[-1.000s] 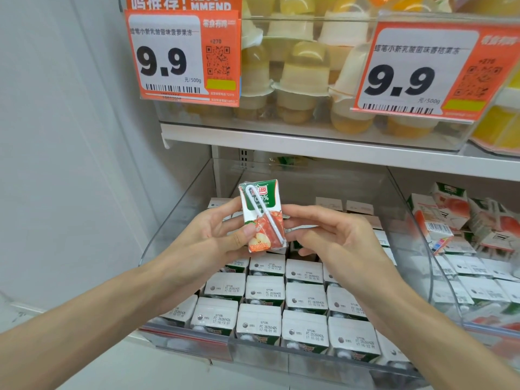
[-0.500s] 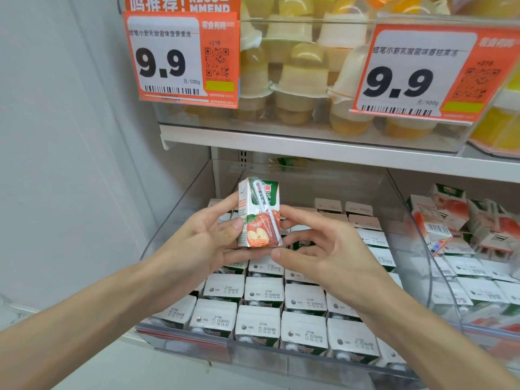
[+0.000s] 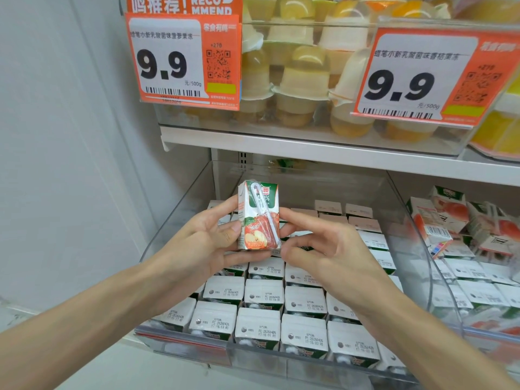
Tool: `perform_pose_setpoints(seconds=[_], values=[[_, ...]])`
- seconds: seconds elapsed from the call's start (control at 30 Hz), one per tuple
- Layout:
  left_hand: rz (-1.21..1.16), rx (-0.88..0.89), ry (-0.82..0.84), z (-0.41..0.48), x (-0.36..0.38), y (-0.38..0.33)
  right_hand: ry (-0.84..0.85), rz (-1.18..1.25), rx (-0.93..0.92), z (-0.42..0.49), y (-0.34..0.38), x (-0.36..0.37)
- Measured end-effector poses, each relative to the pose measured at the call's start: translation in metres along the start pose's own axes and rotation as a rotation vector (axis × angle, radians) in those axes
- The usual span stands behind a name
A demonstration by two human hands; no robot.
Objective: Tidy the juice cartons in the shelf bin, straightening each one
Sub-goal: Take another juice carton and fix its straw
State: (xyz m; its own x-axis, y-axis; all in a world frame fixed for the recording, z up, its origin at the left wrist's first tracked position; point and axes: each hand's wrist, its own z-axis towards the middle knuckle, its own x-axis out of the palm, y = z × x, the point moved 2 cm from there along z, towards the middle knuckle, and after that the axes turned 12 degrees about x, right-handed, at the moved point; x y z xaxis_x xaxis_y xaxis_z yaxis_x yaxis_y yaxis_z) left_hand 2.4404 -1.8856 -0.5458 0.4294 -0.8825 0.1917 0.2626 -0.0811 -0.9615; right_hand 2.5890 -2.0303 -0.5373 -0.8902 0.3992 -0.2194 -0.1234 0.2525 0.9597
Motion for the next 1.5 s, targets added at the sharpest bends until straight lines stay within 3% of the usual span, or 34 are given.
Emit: perform_pose_setpoints(seconds=[0.2, 0.5, 1.03, 1.5], values=[[-0.047, -0.015, -0.027, -0.0010, 0.0005, -0.0019, -0.016, 0.002, 0.019, -0.0001, 0.0011, 0.0003], [0.173, 0.042, -0.074, -0.0018, 0.0034, 0.0003, -0.003, 0.017, 0.024, 0.0006, 0.0024, 0.0075], [-0.053, -0.076, -0.120, 0.0011, 0.0047, -0.0028, -0.091, -0.005, 0.018, 0.0046, -0.0032, 0.0045], [0.083, -0.028, -0.153, -0.0031, 0.0018, -0.0013, -0.109, 0.032, 0.007, 0.0065, -0.0027, 0.0012]])
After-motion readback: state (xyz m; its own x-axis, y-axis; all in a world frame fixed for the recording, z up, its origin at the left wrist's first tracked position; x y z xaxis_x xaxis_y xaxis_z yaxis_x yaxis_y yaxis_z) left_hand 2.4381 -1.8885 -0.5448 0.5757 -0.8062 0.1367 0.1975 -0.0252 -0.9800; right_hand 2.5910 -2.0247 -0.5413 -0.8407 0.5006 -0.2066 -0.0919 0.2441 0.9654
